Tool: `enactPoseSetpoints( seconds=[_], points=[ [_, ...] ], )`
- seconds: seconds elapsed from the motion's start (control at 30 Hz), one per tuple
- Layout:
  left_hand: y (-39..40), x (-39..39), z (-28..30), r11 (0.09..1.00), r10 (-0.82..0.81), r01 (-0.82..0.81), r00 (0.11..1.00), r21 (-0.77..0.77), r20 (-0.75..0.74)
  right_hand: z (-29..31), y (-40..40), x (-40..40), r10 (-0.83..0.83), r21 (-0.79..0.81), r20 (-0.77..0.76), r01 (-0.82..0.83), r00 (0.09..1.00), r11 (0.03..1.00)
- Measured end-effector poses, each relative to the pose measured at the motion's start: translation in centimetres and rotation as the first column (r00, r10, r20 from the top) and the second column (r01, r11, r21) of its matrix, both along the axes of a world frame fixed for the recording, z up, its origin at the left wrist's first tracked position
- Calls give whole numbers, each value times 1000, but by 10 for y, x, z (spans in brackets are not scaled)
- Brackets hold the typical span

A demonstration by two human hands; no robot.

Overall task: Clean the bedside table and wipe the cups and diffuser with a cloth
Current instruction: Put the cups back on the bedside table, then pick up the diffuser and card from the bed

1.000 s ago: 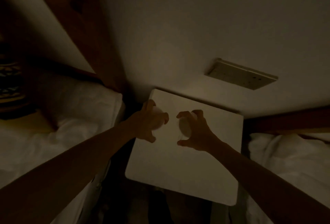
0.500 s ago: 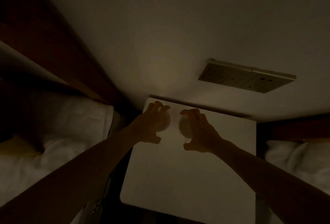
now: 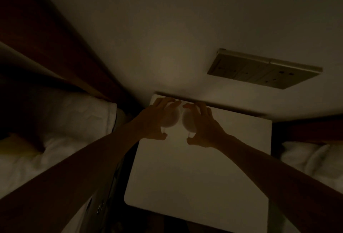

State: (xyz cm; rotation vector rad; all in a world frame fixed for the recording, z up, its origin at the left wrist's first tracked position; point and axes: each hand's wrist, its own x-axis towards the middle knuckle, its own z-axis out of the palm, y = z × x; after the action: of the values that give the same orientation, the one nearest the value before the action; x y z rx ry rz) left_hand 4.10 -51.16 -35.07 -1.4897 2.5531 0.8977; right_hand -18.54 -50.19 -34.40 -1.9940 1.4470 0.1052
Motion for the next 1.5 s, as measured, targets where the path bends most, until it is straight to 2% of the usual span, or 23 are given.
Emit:
enactPoseSetpoints(
  seconds=[0.3, 0.53, 0.77, 0.93, 1.03, 1.1, 1.2, 1.33, 1.5],
  points=[
    [3, 1, 7, 995, -74, 83, 983, -46, 169, 17, 2, -5, 23, 72, -80, -17, 997, 997],
    [32, 55, 58, 995, 0, 12, 993, -101, 119, 69, -2, 2, 141, -73, -122, -150, 983, 986],
    [120, 163, 114, 971, 222, -216, 974, -107, 46, 123, 17, 93, 392, -110, -104, -402, 914, 909],
    [206, 255, 147, 882, 469, -449, 867, -144, 170, 146, 65, 204, 578, -108, 35, -571, 816, 814],
    [273, 315, 168, 790, 613, -590, 770, -165, 179, 156, 101, 284, 693, -121, 56, -684, 719, 719],
    [301, 339, 175, 719, 695, -678, 700, -154, 164, 159, 114, 316, 722, -93, 57, -716, 690, 692],
    [371, 385, 187, 520, 852, -846, 504, -119, 144, 160, 153, 375, 798, -111, 66, -790, 599, 603],
    [461, 440, 195, 298, 948, -948, 281, -110, 151, 157, 207, 440, 879, -87, 27, -875, 477, 477],
    [577, 478, 171, -133, 986, -982, -144, -132, 79, 144, 274, 513, 953, 61, 14, -952, 303, 301]
  ],
)
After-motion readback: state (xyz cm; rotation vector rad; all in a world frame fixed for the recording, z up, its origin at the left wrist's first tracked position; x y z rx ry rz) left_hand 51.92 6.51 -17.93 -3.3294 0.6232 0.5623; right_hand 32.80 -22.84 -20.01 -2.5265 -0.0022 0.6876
